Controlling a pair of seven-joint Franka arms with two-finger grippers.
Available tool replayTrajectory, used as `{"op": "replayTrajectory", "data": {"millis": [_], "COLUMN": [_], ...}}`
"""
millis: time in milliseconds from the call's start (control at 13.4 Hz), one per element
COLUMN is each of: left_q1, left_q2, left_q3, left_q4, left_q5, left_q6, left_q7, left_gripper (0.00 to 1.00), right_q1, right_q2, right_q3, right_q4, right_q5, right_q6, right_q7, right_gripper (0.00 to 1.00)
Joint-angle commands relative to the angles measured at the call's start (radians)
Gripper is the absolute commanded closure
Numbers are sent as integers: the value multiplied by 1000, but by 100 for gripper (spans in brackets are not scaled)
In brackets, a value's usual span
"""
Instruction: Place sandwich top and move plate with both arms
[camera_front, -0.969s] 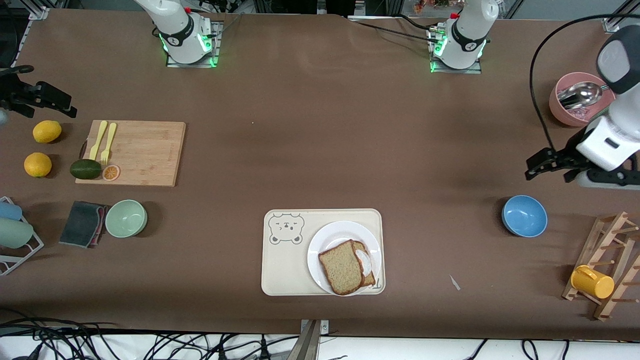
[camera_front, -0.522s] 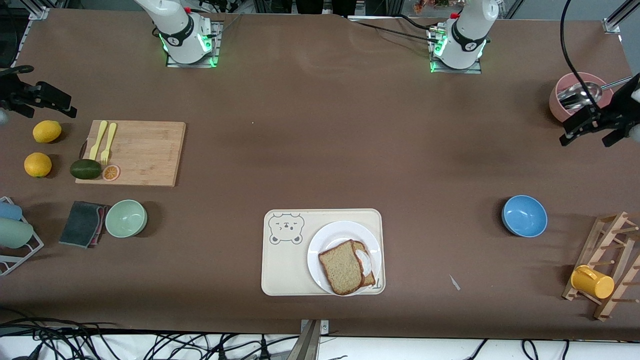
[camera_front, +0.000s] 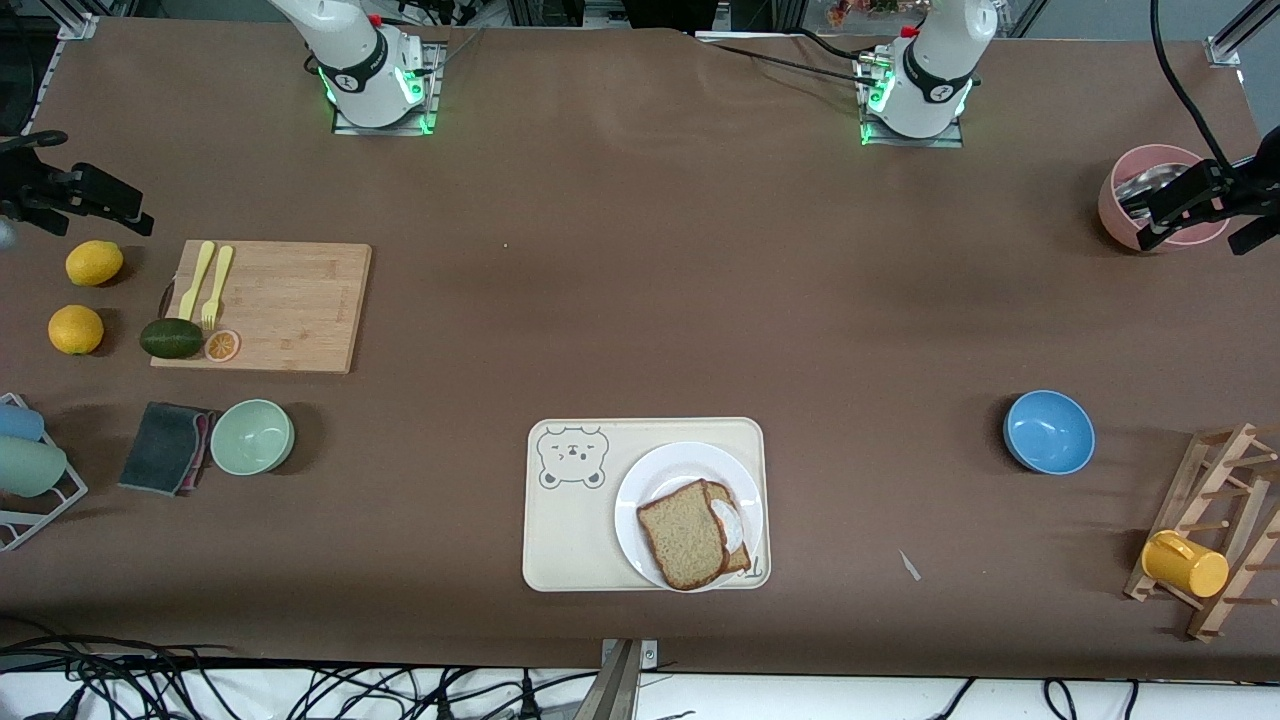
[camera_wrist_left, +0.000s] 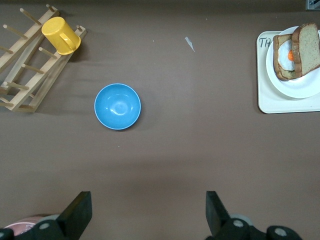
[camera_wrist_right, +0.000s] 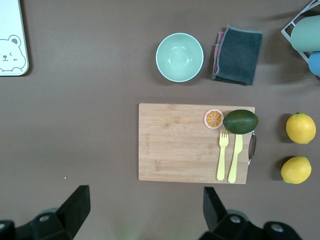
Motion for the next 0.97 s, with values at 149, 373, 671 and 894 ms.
{"op": "replayTrajectory", "data": {"millis": [149, 373, 671, 894], "left_q1": [-18, -16, -13, -15], "left_q2": [73, 71, 70, 70], "left_q3": [2, -14, -12, -14], "left_q4": [127, 123, 126, 126], "left_q5": [16, 17, 19, 25], "left_q6": [-68, -68, -66, -66], "left_q7": [-34, -38, -33, -33], "left_gripper": [0, 0, 0, 0], "right_q1": [-11, -11, -11, -11], "right_q2": [-1, -1, -1, -1], "right_q3": [8, 8, 8, 8], "right_q4": [10, 10, 10, 10], "right_q5": [-1, -1, -1, 0], "right_q6": [-12, -12, -10, -10], "right_q7": [0, 0, 0, 0], "right_gripper": [0, 0, 0, 0]}}
